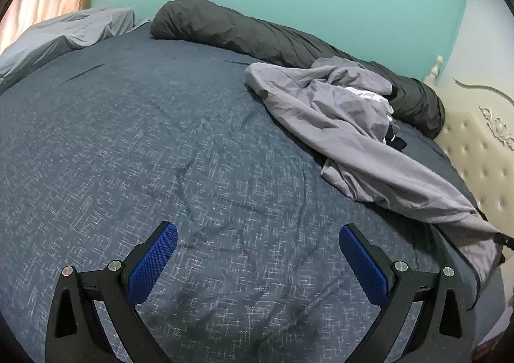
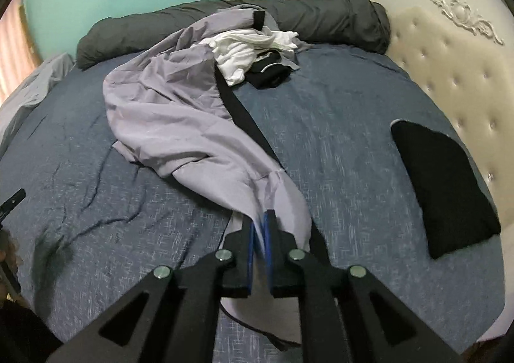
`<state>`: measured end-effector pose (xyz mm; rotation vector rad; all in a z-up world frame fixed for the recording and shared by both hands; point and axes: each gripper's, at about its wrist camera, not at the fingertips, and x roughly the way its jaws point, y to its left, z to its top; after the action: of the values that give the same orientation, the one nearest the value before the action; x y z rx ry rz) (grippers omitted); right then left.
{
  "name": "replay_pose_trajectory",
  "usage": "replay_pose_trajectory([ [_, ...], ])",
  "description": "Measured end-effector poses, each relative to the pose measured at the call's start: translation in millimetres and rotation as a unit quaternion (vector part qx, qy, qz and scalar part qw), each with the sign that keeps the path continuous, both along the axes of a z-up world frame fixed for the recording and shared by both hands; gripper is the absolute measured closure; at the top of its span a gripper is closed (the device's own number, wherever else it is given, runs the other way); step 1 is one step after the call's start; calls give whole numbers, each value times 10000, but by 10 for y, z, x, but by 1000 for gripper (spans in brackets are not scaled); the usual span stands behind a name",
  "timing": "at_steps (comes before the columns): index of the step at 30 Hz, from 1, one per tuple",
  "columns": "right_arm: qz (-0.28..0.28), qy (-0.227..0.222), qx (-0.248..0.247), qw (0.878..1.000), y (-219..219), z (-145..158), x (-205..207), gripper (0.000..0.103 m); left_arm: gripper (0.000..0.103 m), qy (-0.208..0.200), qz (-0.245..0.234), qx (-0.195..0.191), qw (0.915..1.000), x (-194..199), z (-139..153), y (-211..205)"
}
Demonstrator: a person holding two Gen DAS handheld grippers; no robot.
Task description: Fold clothes
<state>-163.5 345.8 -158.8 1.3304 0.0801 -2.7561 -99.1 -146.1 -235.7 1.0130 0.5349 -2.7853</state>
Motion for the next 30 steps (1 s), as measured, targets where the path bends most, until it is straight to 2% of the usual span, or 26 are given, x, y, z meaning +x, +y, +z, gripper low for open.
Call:
replay_pose_trajectory([
  [5,154,349,-35,9993,-299,81,47,92,0,-54,47,63,10000,-46,-44,-99],
  [9,-119,496,-517,9974,-313,163,-66,71,0,-92,31,71,9999,-93,-77,-138],
  [11,272,464,-749,9957,-470,136,-128,69,0,-106,25,79,9999,-113,-90,-154],
  [16,1285,230,-598,9896,-1168,-172,-281,68,0,-170,26,106,9998,-134,-136,-178],
  [20,1655,-69,-665,9839,-1594,-506,-434,68,0,-239,-40,78,9997,-169,-183,-154],
  [23,1776,-165,-611,9821,-1822,-714,-552,63,0,-261,-75,35,9996,-218,-205,-163],
  [25,1719,-187,-559,9834,-1957,-828,-668,48,0,-288,-48,38,9996,-270,-229,-198],
  [30,1592,-267,-559,9853,-2220,-1066,-973,44,0,-333,35,124,9994,-415,-260,-271],
])
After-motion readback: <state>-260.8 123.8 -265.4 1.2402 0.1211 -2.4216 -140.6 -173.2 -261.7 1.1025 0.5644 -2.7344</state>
